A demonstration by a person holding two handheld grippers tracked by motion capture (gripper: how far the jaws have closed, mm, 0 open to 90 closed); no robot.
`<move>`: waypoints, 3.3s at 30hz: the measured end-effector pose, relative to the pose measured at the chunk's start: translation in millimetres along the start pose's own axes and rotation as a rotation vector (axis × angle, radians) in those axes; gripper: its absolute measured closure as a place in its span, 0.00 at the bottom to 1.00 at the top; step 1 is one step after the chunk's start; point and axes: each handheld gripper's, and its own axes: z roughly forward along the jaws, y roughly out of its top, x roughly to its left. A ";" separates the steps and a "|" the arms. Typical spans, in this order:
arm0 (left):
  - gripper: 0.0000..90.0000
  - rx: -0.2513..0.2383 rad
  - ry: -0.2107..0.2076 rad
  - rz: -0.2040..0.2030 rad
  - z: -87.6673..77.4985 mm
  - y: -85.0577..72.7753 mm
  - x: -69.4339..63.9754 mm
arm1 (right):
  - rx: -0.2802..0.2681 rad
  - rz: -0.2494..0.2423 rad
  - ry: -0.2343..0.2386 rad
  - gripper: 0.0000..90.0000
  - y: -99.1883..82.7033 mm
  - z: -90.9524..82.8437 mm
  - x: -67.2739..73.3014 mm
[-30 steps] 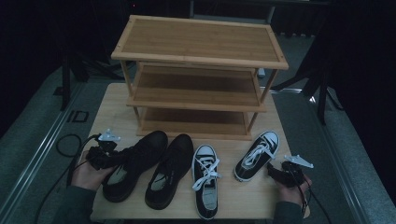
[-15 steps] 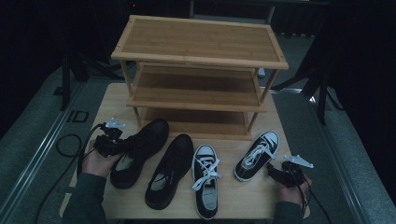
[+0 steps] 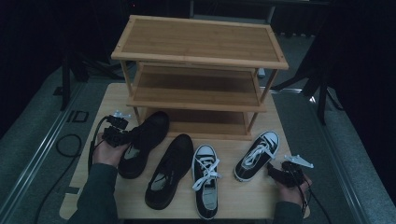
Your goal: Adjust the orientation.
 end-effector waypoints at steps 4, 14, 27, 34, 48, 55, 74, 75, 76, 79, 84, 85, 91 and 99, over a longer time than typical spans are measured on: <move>0.96 -0.001 0.028 -0.015 4.6 5.7 -0.1 | 0.000 0.000 0.000 0.31 0.0 0.0 -0.1; 0.96 -0.019 0.060 -0.081 21.1 16.3 -4.1 | 0.000 0.000 0.000 0.31 0.0 0.0 -0.1; 0.96 -0.050 0.076 -0.133 30.4 19.7 -3.1 | 0.000 -0.001 0.000 0.31 0.1 0.1 -0.1; 0.96 -0.065 0.075 -0.149 34.3 21.8 -4.8 | 0.000 -0.001 0.000 0.31 0.1 0.1 -0.1; 0.73 -0.048 0.081 -0.107 38.1 17.5 -2.3 | 0.000 -0.001 0.001 0.31 0.1 0.1 -0.2; 0.68 -0.057 0.041 -0.074 27.3 15.4 -2.6 | 0.000 -0.001 0.001 0.31 0.1 0.1 -0.2; 0.63 -0.141 -0.018 -0.028 -18.3 7.2 3.5 | 0.000 -0.001 -0.002 0.31 -0.2 -0.1 0.2; 0.63 -0.141 -0.018 -0.028 -18.3 7.2 3.5 | 0.000 -0.001 -0.002 0.31 -0.2 -0.1 0.2; 0.63 -0.147 -0.019 -0.027 -20.5 5.9 3.9 | 0.000 -0.002 -0.002 0.31 -0.2 -0.1 0.1; 0.63 -0.156 -0.021 -0.016 -26.0 1.0 3.8 | 0.000 0.000 -0.001 0.31 0.0 0.0 0.1; 0.62 -0.183 -0.016 -0.024 -36.8 -10.1 7.4 | 0.000 0.000 -0.001 0.31 -0.1 0.0 0.1; 0.61 -0.183 -0.016 -0.024 -36.8 -10.1 7.4 | 0.000 0.000 -0.001 0.31 -0.1 0.0 0.1; 0.61 -0.195 -0.019 -0.055 -43.9 -23.5 14.3 | 0.000 -0.002 -0.003 0.31 -0.3 -0.2 0.2; 0.60 -0.196 -0.011 -0.074 -46.8 -38.4 19.0 | 0.000 -0.004 -0.003 0.31 -0.9 -0.7 1.1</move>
